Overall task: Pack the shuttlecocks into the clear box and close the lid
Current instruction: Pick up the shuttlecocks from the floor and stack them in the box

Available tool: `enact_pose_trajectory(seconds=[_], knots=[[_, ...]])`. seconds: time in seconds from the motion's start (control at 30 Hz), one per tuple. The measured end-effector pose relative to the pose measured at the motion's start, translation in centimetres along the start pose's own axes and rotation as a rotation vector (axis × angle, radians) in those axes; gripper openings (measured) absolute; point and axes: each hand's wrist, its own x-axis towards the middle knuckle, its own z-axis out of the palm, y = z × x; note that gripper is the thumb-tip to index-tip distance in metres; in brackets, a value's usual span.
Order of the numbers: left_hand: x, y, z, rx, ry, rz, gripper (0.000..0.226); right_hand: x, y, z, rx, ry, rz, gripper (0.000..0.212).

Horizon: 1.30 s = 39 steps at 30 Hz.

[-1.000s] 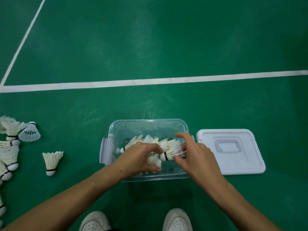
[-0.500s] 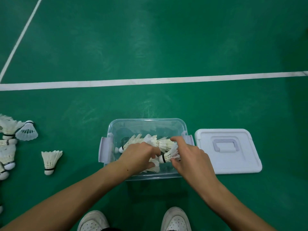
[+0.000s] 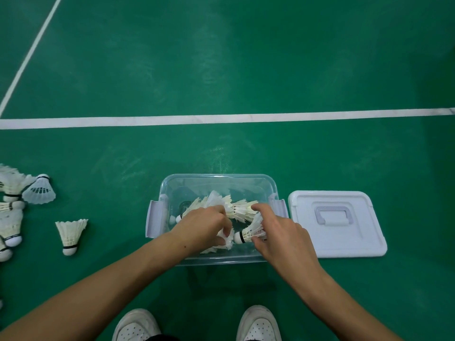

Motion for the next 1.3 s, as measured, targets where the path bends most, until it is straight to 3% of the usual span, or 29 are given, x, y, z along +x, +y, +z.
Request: enact_pose_trajectory(seconds=[0.2,0.53,0.7,0.97,1.17,1.3], knots=[[-0.8,-0.9,-0.3,-0.024,0.037,0.002,0.017,0.9,-0.2,1.4,0.097,-0.031,-0.035,0.064],[-1.3,-0.1,0.9,0.050,0.047,0.023,0.022,3.9,-1.3,3.4,0.385,-0.403,0.106,0.058],[-0.5,-0.1,0.6,0.096,0.000,0.006,0.028,4.8,-0.9,2.7,0.406,-0.545,0.146,0.079],[-0.2,0.3,0.5,0.106,0.007,0.019,0.028,3.7,0.5,1.5,0.435,-0.534,0.130,0.094],[-0.3,0.6,0.4,0.114,0.004,0.003,0.036,3.4,0.7,0.1,0.395,-0.581,0.103,0.068],[-1.5,0.6,-0.2,0.060,0.056,0.012,0.034,3.5,1.3,-1.8,0.441,-0.533,0.099,0.068]])
